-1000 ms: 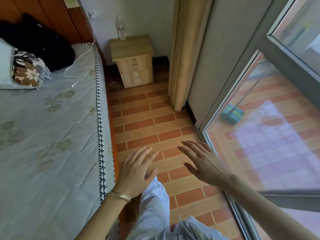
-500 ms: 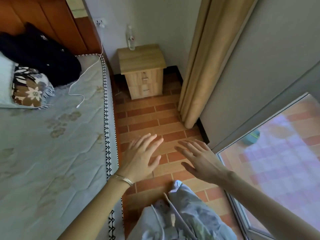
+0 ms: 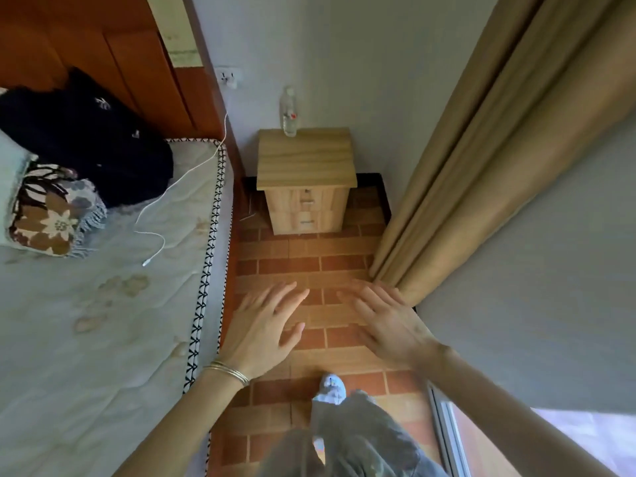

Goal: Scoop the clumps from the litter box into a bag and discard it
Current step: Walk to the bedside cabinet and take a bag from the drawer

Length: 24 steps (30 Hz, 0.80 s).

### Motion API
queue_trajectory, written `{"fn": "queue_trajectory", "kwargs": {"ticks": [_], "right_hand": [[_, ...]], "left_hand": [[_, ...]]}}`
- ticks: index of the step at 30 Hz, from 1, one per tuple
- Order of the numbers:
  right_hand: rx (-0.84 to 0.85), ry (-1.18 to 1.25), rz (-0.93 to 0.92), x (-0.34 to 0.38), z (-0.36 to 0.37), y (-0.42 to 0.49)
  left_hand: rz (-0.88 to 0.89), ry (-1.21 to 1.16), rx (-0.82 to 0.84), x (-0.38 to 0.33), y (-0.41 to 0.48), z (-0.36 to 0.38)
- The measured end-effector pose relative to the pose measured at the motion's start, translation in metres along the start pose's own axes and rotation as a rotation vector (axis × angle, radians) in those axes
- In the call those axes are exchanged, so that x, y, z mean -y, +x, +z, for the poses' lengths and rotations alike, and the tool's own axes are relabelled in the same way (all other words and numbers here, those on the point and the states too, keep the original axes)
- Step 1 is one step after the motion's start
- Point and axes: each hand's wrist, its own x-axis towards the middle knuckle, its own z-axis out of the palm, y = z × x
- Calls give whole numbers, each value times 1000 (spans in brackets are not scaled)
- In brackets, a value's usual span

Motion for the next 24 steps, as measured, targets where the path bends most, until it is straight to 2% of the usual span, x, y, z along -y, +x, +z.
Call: {"fn": "queue_trajectory", "kwargs": {"ticks": [4, 9, 19, 24], "right_hand": [[28, -49, -32, -51, -5, 55], [22, 0, -21, -91, -3, 111], [114, 13, 51, -139, 20, 261], [118, 17, 18, -164, 45, 335]], "left_hand": [[-13, -5, -12, 13, 65, 0], [-6, 3, 7, 44, 130, 2], [42, 23, 72, 161, 261, -8], [63, 38, 102, 221, 324, 0]]}}
